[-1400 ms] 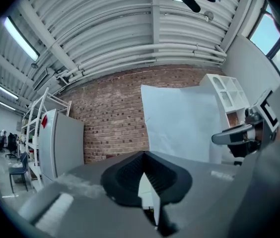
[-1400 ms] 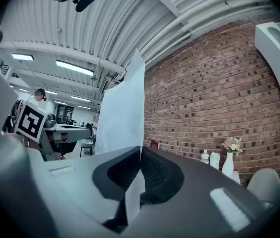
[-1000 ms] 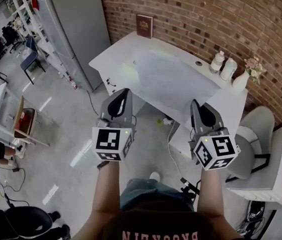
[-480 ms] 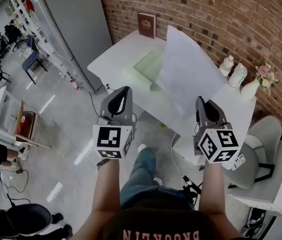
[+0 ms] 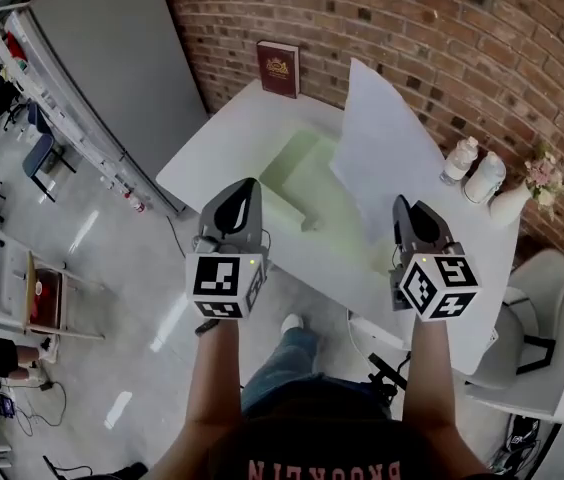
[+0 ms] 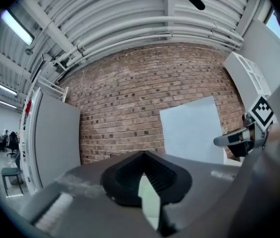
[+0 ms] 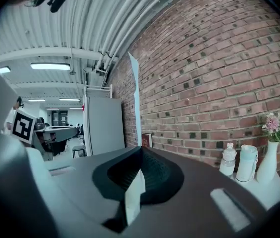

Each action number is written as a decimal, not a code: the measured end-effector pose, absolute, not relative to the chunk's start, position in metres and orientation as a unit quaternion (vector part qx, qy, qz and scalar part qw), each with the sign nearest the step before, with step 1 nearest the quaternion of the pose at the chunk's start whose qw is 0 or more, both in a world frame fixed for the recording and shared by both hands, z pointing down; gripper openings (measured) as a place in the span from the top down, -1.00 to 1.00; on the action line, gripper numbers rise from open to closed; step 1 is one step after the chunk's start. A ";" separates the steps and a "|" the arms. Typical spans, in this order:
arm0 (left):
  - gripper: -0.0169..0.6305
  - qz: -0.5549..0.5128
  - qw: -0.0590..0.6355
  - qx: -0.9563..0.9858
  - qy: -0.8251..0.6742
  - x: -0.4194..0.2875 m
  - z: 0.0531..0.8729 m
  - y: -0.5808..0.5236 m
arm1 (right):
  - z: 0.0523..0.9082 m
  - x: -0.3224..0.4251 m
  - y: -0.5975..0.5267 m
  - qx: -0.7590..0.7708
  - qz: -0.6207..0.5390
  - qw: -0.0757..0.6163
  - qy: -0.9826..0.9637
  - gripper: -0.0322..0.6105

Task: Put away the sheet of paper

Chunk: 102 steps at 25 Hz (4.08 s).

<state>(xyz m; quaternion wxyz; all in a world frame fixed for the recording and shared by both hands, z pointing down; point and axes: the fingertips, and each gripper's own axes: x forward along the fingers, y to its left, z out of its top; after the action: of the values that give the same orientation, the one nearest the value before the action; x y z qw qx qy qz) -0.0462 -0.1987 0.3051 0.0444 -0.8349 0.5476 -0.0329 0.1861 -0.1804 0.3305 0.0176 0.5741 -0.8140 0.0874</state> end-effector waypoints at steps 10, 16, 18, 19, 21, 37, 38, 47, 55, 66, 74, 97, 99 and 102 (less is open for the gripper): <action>0.97 -0.042 0.026 -0.855 0.516 -0.063 0.323 -0.318 | 0.352 0.176 -0.271 0.590 0.126 0.039 -0.796 0.90; 0.97 -0.051 0.001 -0.859 0.509 -0.060 0.345 -0.340 | 0.383 0.175 -0.289 0.561 0.210 0.014 -0.801 0.90; 0.97 -0.061 -0.004 -0.858 0.510 -0.058 0.352 -0.341 | 0.396 0.174 -0.292 0.544 0.243 0.005 -0.803 0.90; 0.97 -0.066 -0.007 -0.857 0.511 -0.058 0.357 -0.341 | 0.402 0.173 -0.293 0.536 0.261 0.000 -0.803 0.90; 0.97 -0.077 -0.015 -0.855 0.513 -0.055 0.367 -0.340 | 0.415 0.174 -0.293 0.524 0.288 -0.002 -0.801 0.90; 0.97 -0.128 -0.062 -0.838 0.526 -0.056 0.434 -0.334 | 0.550 0.169 -0.279 0.444 0.510 0.032 -0.736 0.90; 0.97 -0.128 -0.061 -0.838 0.527 -0.058 0.434 -0.335 | 0.557 0.170 -0.280 0.446 0.519 0.039 -0.728 0.90; 0.97 -0.125 -0.061 -0.837 0.529 -0.064 0.430 -0.345 | 0.590 0.179 -0.283 0.454 0.563 0.115 -0.681 0.90; 0.97 -0.141 -0.057 -0.839 0.522 -0.072 0.428 -0.348 | 0.615 0.183 -0.299 0.457 0.571 0.180 -0.657 0.89; 0.97 -0.143 -0.053 -0.837 0.525 -0.087 0.433 -0.358 | 0.644 0.183 -0.326 0.493 0.580 0.224 -0.609 0.89; 0.97 -0.145 -0.071 -0.826 0.539 -0.109 0.440 -0.366 | 0.654 0.160 -0.351 0.503 0.599 0.200 -0.590 0.89; 0.97 -0.169 -0.092 -0.809 0.556 -0.168 0.460 -0.383 | 0.661 0.088 -0.413 0.490 0.591 0.193 -0.611 0.89; 0.97 -0.171 -0.094 -0.808 0.557 -0.169 0.463 -0.383 | 0.660 0.085 -0.418 0.489 0.588 0.181 -0.618 0.89; 0.97 -0.173 -0.093 -0.807 0.557 -0.170 0.466 -0.382 | 0.659 0.081 -0.424 0.485 0.587 0.164 -0.627 0.89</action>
<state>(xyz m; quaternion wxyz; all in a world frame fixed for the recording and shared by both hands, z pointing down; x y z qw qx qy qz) -0.1702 -0.3822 0.4659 -0.0933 -0.8073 0.5565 -0.1727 0.0806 -0.4242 0.6594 0.1637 0.4847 -0.6273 0.5872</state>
